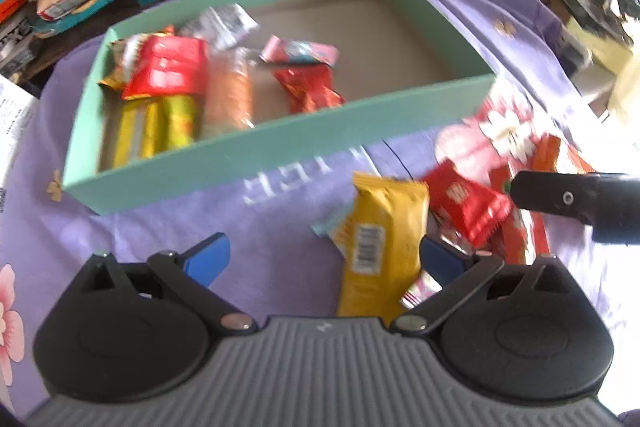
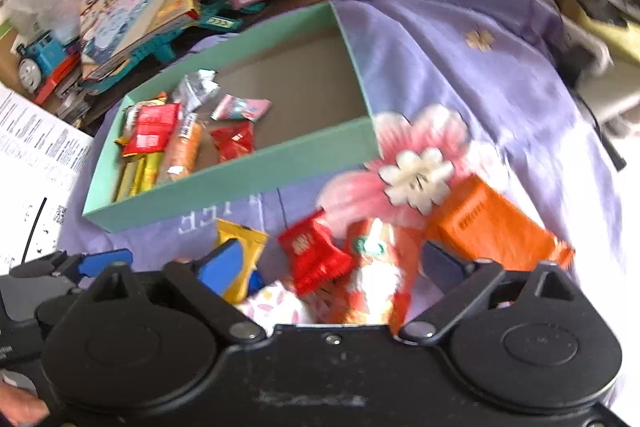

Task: Organize snacks
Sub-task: 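Move both tools back out of the box toward the snack pile, then grasp the yellow bar with the left tool while the right tool grasps the orange-red pouch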

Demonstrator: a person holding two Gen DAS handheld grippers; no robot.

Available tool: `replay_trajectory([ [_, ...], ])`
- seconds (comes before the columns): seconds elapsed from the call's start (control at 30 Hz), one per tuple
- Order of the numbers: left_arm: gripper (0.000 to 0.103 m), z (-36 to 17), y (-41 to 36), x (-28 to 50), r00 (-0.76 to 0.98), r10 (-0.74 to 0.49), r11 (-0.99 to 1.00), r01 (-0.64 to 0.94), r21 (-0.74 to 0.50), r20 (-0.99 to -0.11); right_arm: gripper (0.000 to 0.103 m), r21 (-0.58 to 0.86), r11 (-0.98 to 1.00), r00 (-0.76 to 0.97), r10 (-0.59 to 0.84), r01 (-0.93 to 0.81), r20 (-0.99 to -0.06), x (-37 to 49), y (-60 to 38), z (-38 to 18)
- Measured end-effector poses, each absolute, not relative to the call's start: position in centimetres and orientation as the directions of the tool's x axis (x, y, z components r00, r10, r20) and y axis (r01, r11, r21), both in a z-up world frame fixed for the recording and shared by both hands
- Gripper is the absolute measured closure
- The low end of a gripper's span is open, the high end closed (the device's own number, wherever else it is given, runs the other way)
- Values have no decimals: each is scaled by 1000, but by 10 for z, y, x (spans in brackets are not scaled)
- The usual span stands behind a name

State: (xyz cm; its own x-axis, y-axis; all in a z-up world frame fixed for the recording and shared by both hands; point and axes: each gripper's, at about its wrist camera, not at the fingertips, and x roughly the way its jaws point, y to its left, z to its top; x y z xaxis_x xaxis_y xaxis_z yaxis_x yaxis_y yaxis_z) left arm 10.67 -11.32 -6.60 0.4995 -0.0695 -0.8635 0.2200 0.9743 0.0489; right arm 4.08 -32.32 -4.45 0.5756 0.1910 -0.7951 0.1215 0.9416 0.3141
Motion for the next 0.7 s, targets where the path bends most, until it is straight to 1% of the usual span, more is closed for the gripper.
replay_trajectory([
  [0.07, 0, -72, -119, 104, 488, -64, 971, 233, 59, -871, 27, 327, 935, 567, 198, 134, -800, 36, -328, -51],
  [0.13, 0, -77, -123, 104, 478, -59, 969, 238, 65, -876, 30, 331, 933, 560, 202, 139, -804, 33, -330, -57],
  [0.2, 0, -81, -125, 104, 471, -54, 969, 238, 67, -881, 41, 340, 930, 549, 215, 136, -808, 31, -330, -63],
  [0.23, 0, -82, -125, 104, 469, -52, 970, 234, 67, -882, 42, 343, 929, 545, 219, 137, -809, 31, -330, -67],
  [0.27, 0, -84, -125, 105, 466, -51, 971, 230, 65, -883, 47, 345, 928, 542, 221, 138, -811, 31, -330, -69],
  [0.3, 0, -86, -125, 105, 463, -54, 972, 226, 59, -885, 53, 347, 928, 537, 225, 137, -813, 33, -329, -72],
  [0.37, 0, -87, -123, 107, 459, -60, 974, 221, 49, -886, 56, 351, 926, 529, 229, 140, -817, 33, -330, -77],
  [0.47, 0, -89, -121, 110, 463, -55, 975, 214, 51, -885, 56, 344, 927, 521, 221, 151, -824, 35, -330, -83],
  [0.53, 0, -90, -117, 113, 470, -40, 979, 196, 60, -882, 59, 351, 924, 515, 228, 154, -826, 35, -329, -88],
  [0.7, 0, -96, -101, 121, 459, 21, 986, 136, 93, -888, 59, 344, 933, 516, 244, 107, -821, 38, -314, -90],
])
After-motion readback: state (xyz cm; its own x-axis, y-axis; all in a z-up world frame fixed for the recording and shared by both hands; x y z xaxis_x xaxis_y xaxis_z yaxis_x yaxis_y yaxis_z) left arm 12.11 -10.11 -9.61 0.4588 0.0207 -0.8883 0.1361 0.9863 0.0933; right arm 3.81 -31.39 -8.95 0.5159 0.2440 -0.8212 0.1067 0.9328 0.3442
